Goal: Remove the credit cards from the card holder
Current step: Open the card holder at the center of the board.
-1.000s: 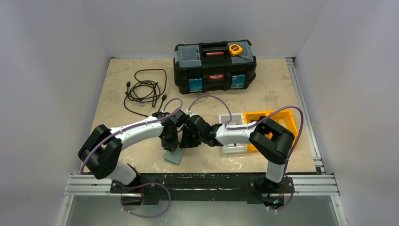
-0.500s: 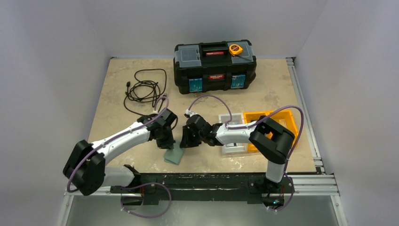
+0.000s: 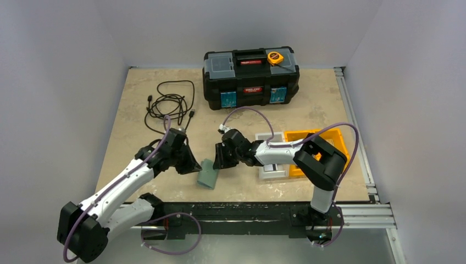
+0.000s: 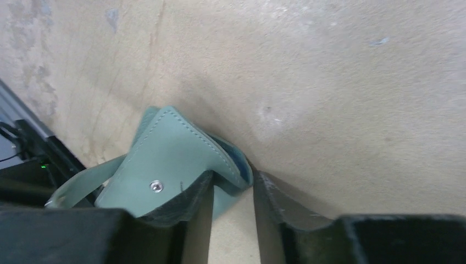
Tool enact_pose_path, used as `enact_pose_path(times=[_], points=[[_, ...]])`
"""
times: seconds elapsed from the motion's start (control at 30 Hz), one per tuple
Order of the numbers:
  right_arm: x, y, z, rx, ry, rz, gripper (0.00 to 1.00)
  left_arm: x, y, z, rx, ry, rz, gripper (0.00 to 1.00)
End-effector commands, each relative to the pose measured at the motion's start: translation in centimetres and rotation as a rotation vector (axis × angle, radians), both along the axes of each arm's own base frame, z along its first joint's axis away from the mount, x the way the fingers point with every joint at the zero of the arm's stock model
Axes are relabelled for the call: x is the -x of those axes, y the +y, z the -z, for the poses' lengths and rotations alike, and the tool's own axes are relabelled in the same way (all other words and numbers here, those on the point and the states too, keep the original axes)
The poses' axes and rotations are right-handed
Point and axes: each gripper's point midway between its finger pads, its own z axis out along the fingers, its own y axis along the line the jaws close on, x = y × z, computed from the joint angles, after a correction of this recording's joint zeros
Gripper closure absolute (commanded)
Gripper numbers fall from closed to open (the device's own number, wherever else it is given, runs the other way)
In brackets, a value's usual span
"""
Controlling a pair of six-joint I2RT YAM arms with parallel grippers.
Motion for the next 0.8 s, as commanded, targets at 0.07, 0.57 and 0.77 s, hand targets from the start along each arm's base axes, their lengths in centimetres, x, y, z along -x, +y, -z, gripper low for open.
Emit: enact_pose_path(times=[0.07, 0.57, 0.77], points=[[-1.2, -4.4, 1.1, 0.21, -0.053, 0.025, 0.58, 0.1, -2.1, -5.2, 0.186, -0.068, -0.011, 1.0], [-1.5, -7.8, -3.8, 0.196, -0.13, 0.157, 0.34, -1.0, -5.9, -7.1, 0.18, -0.075, 0.005, 1.0], [-1.0, -7.9, -4.0, 0.167, -0.125, 0.148, 0.34, -1.2, -3.3, -6.5, 0.043, -0.092, -0.037, 1.0]])
